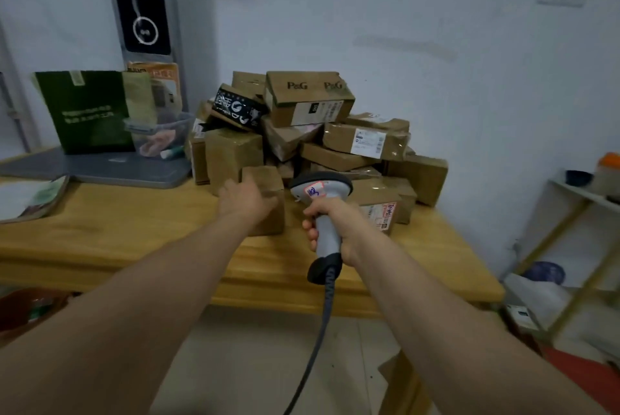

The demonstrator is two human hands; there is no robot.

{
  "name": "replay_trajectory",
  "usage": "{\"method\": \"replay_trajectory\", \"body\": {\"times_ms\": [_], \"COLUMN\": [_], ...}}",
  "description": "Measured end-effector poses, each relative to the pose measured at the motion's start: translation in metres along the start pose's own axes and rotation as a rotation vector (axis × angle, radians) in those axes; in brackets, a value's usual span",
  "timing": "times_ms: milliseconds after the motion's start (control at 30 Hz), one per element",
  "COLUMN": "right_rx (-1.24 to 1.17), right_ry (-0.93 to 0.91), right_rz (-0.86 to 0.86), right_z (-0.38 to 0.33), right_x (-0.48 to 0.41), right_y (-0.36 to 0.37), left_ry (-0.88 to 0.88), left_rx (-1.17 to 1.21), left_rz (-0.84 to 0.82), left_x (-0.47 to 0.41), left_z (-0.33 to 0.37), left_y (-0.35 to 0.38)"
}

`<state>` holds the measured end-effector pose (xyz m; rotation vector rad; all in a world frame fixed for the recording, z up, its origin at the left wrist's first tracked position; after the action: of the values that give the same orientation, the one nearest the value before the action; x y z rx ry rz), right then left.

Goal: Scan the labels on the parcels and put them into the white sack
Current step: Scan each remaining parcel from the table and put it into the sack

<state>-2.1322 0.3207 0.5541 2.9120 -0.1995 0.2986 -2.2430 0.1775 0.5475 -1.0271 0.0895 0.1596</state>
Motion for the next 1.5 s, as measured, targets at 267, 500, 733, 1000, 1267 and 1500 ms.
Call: {"method": "replay_trajectory", "body": {"times_ms": [267, 500, 733, 1000, 1267, 1500], "right_rx": [0.138, 0.067, -0.042, 0.012, 0.237, 0.315], "right_ry": [-0.107, -0.097, -0.063, -0.05, -0.147, -0.174], "right_rz": [0.101, 0.131, 0.092, -0.007, -0.019, -0.059], "right_z": [0.018, 0.035, 0.053, 0.066, 0.061, 0.06], "right_x": [-0.034, -0.035, -0.012, 0.02, 0.048, 0.058], "right_y": [-0.012, -0.012, 0.013, 0.04, 0.055, 0.065], "left_ry": [-0.186, -0.303, -0.397, -0.357, -0.268, -0.266], "left_rx": [-0.153, 0.613, 0.94, 0.997, 1.001, 0.988], "left_rz": [0.029, -0.173, -0.303, -0.287, -0.137, -0.064], "left_x": [-0.042, -0.05, -0.011, 0.03, 0.048, 0.055], "left_z": [0.036, -0.011, -0.09, -0.132, -0.136, -0.143], "left_y": [0.035, 0.02, -0.008, -0.033, -0.056, -0.07]}}
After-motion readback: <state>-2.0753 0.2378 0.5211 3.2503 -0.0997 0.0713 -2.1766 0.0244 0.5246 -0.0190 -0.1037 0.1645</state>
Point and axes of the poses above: each hand's wrist, its own x-axis away from the middle knuckle, its own y-axis out of the palm, z = x × y, the point moved 2 cm from there along -x, towards the middle knuckle, and after that the axes turned 4 degrees about -y, right-handed, at the moved point
